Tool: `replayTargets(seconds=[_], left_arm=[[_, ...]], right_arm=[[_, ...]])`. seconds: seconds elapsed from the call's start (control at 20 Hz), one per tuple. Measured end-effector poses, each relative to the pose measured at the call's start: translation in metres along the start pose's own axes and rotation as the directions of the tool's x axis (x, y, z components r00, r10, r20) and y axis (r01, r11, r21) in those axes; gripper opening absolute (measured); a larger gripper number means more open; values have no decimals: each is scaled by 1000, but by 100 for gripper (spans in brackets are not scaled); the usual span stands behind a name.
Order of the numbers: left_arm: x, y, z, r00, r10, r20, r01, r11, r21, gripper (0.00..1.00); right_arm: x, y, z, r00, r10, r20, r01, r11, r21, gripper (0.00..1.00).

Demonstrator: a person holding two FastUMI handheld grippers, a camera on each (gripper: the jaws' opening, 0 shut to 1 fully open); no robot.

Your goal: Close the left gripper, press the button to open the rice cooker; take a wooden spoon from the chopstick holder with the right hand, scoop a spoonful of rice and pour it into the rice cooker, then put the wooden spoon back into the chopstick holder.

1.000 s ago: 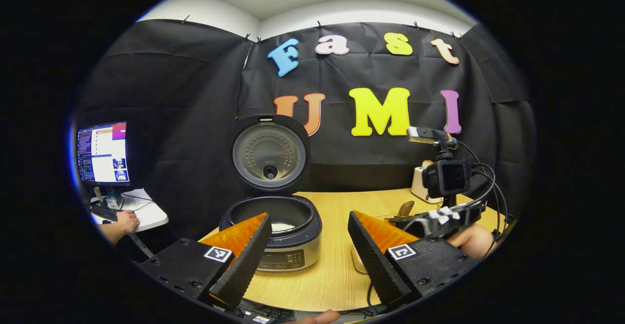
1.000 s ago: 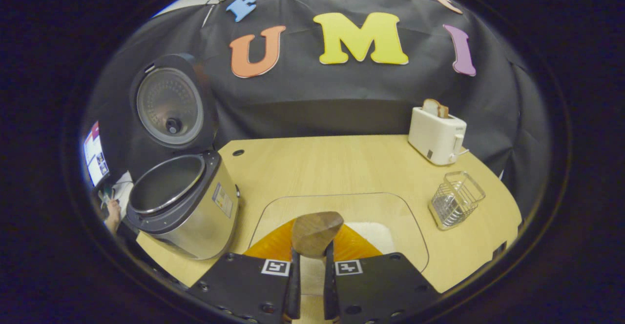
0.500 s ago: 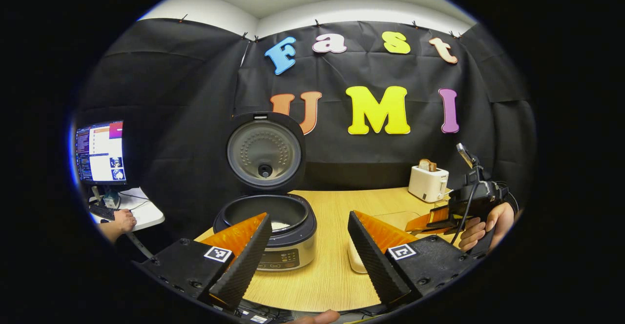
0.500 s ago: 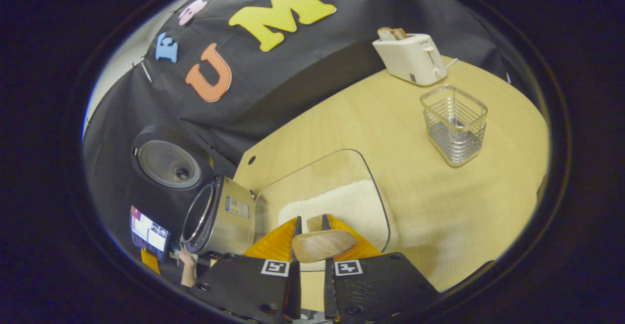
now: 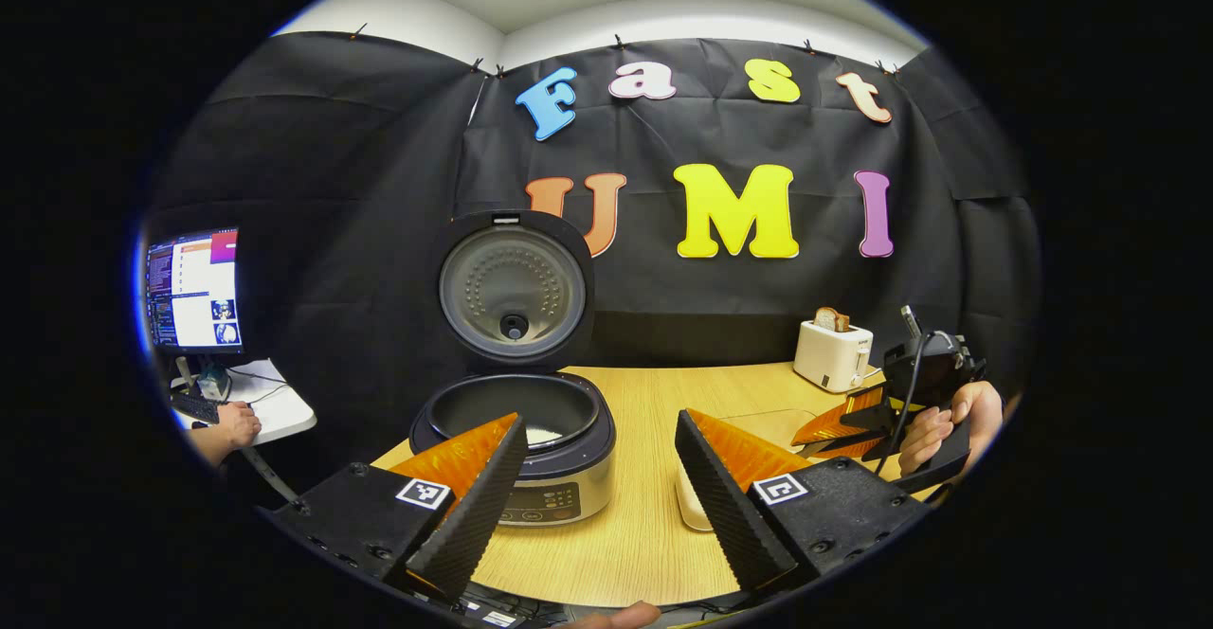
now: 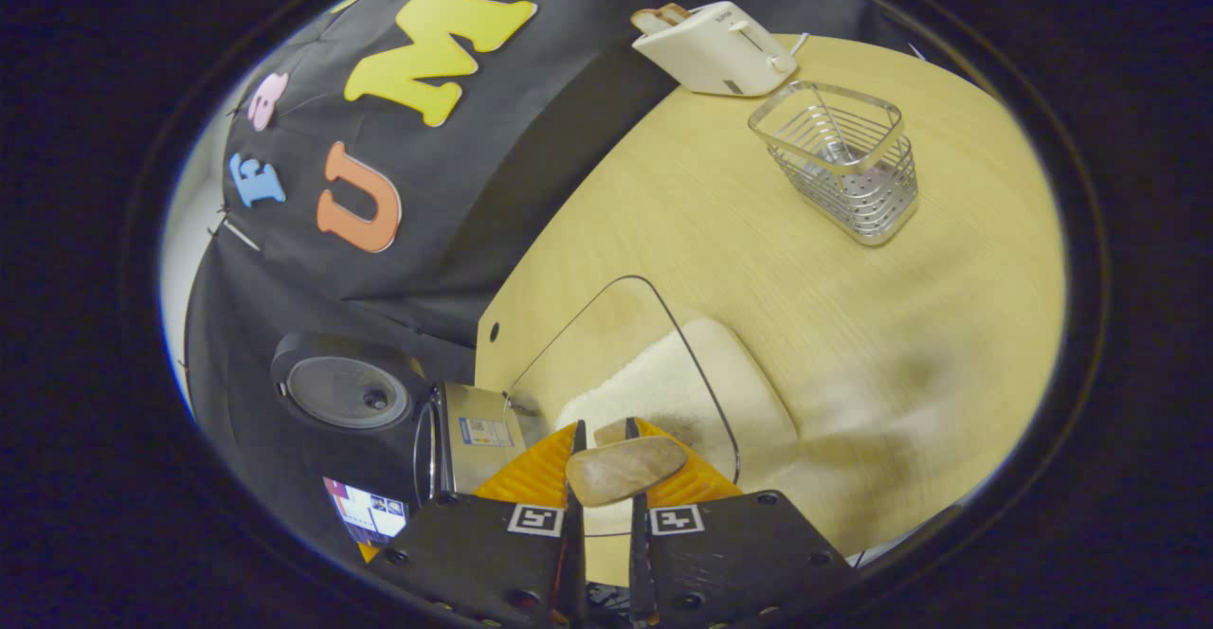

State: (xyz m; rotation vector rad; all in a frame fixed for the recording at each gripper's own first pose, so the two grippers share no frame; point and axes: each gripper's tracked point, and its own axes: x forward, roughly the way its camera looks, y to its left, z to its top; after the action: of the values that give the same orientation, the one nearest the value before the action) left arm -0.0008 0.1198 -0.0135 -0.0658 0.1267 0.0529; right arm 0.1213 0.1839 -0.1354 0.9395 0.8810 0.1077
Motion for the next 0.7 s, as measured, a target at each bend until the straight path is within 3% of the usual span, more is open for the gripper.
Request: replayTargets(seconds=[0.2, 0.45, 0.55, 0.7], left_arm=[[0, -1, 3, 1000, -12, 16, 12, 1000, 0, 100], [1, -5, 2, 1000, -24, 13, 23, 1000, 17, 100], [3, -6, -2, 1000, -25, 3, 25, 999, 20, 100], [3, -4, -3, 1000, -20, -5, 20, 1000, 21, 100]], right_arm=[[-2, -5, 5, 999, -43, -16, 45, 993, 108, 19], [-1, 6, 1, 995, -82, 61, 82, 997, 4, 19], [1, 12, -6, 996, -69, 58, 71, 997, -26, 19], [2, 9, -13, 1000, -5, -23, 7, 995, 98, 19]])
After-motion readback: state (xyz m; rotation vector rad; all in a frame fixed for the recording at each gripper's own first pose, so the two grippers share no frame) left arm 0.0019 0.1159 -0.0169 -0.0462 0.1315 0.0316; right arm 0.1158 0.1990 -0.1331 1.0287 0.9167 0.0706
